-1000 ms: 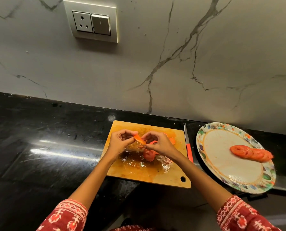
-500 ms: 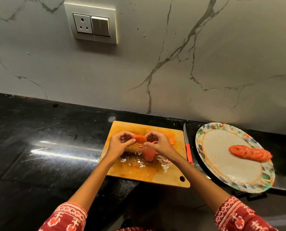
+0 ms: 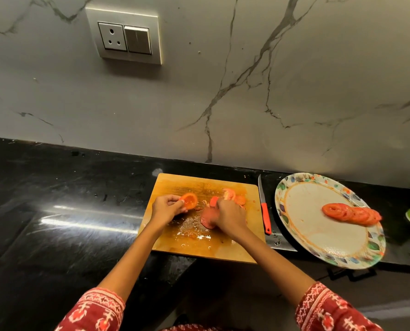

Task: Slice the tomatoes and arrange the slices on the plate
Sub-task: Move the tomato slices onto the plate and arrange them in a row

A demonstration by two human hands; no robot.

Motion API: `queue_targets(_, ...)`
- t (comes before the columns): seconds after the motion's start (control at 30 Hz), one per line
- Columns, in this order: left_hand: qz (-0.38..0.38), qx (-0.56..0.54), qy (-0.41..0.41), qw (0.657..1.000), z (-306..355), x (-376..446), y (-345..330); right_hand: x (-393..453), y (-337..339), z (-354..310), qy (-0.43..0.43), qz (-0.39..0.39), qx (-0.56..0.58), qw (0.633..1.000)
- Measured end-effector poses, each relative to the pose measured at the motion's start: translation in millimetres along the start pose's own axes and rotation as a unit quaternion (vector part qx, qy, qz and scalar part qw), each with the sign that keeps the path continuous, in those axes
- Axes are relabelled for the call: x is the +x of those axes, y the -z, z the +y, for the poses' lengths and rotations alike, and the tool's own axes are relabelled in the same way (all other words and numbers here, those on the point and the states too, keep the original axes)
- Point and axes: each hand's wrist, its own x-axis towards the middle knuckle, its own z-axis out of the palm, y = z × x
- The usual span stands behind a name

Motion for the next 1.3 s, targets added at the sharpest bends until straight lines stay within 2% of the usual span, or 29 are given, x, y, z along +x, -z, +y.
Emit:
queue_targets(0.1,-0.001,0.002,-0.014,1.000,0.3,-1.9,-2.9,0.3,-1.4,-0.1,-0.014,0.001,0.048,0.999)
queue_targets(0.23,-0.021,0.002,-0.005,1.000,3.6,-3.5,-6.7,4.9,11.5,6.1,-0.021,-0.041,0.178,0.983)
queue_targets(0.4,-0.002,0.027,-0.038,0.999,8.9,-2.2,-13.6,11.8,38.7,26.9,-0.056,-0.093,0.382,0.918)
queue_targets(0.53,-0.013,0.008,-0.033,0.999,15.6,-3.8,-28.3,11.5,58.8,50.8,-0.059,-0.123,0.458,0.878)
queue_targets(0.7,-0.046,-0.010,-0.025,0.999,29.4,-8.4,-58.0,1.8,85.9,82.8,-0.063,-0.116,0.498,0.857)
queue_targets(0.93,-0.076,-0.009,-0.035,0.996,40.2,-15.1,-128.6,-17.9,112.7,145.7,-0.085,-0.064,0.499,0.860)
queue_targets(1.3,-0.171,-0.030,-0.034,0.984,37.6,-16.9,-250.6,-41.2,144.0,265.0,-0.204,0.041,0.465,0.860)
